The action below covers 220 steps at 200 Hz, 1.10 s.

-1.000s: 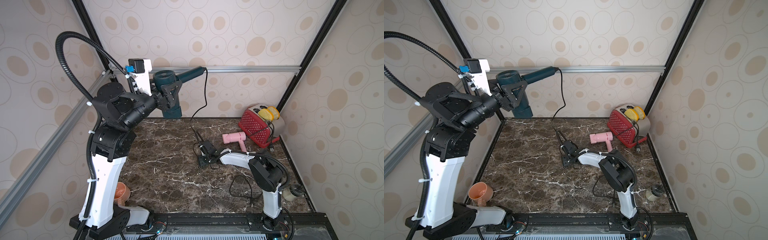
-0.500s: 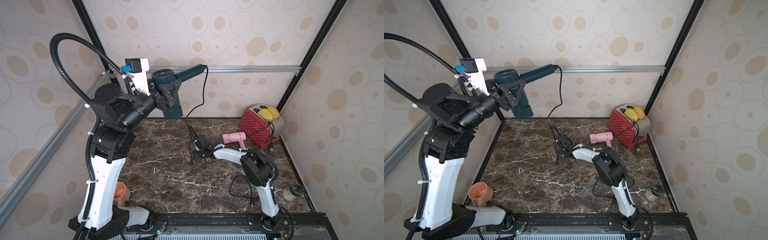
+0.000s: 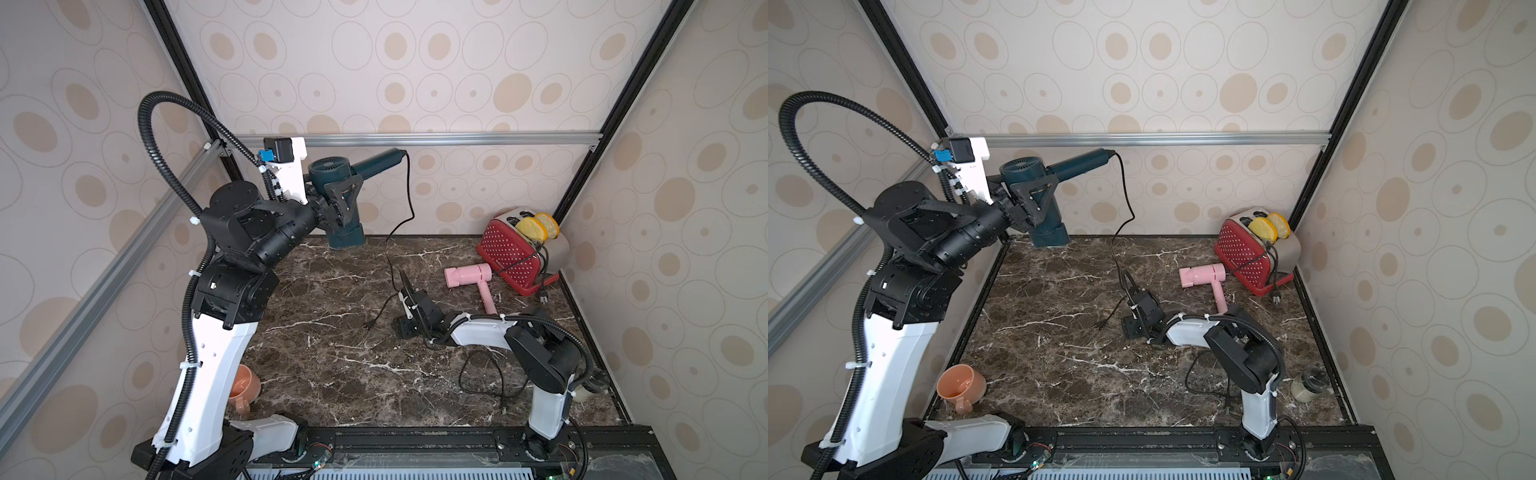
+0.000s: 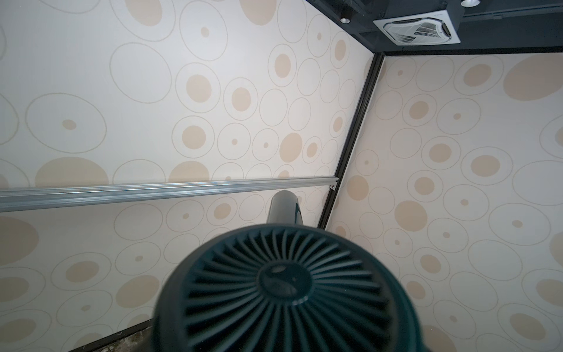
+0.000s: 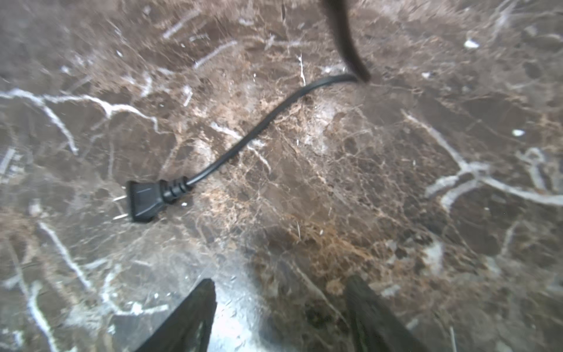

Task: Wrap the cord around the hair dryer
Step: Wrap the power cord around the hair dryer.

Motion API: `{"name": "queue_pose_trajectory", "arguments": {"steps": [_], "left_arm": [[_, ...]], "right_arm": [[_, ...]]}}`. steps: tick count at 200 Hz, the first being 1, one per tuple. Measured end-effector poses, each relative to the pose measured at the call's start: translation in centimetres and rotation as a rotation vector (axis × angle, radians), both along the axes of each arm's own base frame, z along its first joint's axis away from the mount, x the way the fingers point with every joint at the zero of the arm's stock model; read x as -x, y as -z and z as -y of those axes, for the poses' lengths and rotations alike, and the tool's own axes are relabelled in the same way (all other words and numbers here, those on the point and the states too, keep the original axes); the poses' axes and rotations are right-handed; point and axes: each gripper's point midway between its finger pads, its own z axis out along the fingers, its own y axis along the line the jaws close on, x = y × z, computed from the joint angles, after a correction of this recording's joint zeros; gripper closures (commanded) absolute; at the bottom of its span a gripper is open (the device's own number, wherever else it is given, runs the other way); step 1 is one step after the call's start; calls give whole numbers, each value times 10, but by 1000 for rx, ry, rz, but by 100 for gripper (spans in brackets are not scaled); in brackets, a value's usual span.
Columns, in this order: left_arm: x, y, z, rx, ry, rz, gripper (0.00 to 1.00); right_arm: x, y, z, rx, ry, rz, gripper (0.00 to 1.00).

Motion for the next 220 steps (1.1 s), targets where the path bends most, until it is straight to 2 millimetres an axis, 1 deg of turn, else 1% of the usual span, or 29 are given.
{"name": "queue_pose_trajectory", "arguments": {"steps": [22,49,86,111,126,138,153,185,207,220], "left_arm": [[-1,-6,-2,13,-12,19,100],[1,-19,-4,58,-13,54,100],[9,-49,-7,141,3,117,100],[21,-72,-12,187,13,171,100],[29,-84,-15,209,17,203,100],[34,-92,-17,226,20,224,100],[38,-98,-19,246,25,242,100],[40,-102,-20,266,28,248,100],[42,-106,-22,270,23,252,100],[42,-109,-23,273,21,259,100]], "right_arm": [[-2,-5,-3,-56,20,13,28],[-7,-16,-12,-143,40,29,27],[-19,-47,-28,-294,67,83,22],[-25,-58,-31,-339,96,102,22],[-29,-61,-32,-346,115,104,23],[-33,-63,-34,-357,132,107,26],[-37,-60,-34,-367,154,110,29],[-46,-49,-30,-369,182,110,30],[-50,-53,-27,-355,170,141,29],[-50,-56,-24,-323,140,167,28]]}}
